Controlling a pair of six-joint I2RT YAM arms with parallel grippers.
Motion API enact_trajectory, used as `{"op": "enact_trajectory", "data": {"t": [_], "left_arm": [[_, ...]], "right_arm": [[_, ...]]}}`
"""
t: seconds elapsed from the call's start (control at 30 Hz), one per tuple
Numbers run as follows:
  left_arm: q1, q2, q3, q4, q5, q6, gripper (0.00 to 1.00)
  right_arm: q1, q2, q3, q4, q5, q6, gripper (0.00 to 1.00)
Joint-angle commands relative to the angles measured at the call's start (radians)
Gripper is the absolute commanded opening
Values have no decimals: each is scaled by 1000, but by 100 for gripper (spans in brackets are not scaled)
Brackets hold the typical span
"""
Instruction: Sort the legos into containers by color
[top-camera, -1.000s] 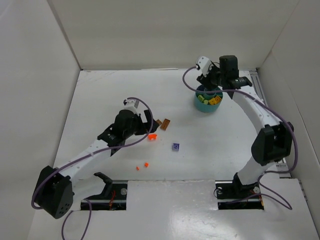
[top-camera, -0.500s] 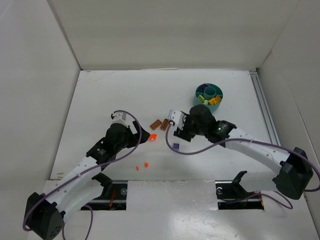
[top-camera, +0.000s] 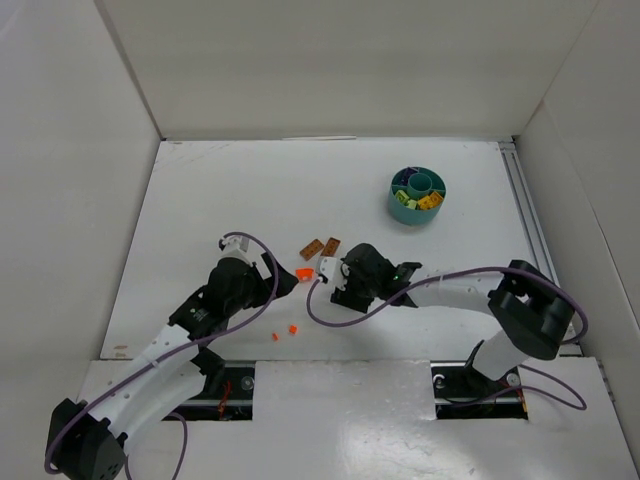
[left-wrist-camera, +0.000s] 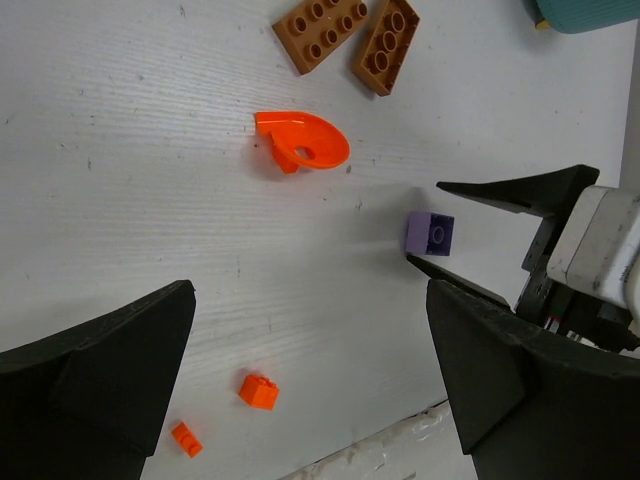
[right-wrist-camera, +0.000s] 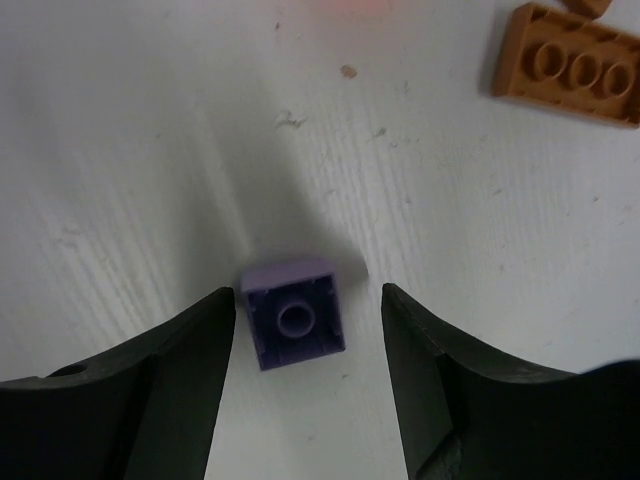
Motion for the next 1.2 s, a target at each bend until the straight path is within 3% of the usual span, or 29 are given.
{"op": "enact_trajectory", "data": {"t": [0.0,0.13,0.27,0.5,0.6,0.7,0.97,1.17], "left_arm": [[4,-4,-15,14,12,-14,100],[4,-4,-15,5,12,-14,100],[4,-4,-15,5,3,-14,100],[4,16,-15,23,3,5,100],[4,25,4,23,3,5,100],[4,36,13,23,3,14,100],[4,54,13,52,-28,14,100],[4,114,34,86,-37,34,100]], "right_arm": [[10,37,31,93,51,28,66],[10,48,22,104,40,50,59],[10,22,12,68,68,79,36],[10,-61,12,29,56,79,39],[1,-91,12,29,46,79,32],[-32,-148,21,18,20,79,32],[-333,-229,178,-12,-110,-10,32],[-517,-66,429,-71,-153,-85,32]]}}
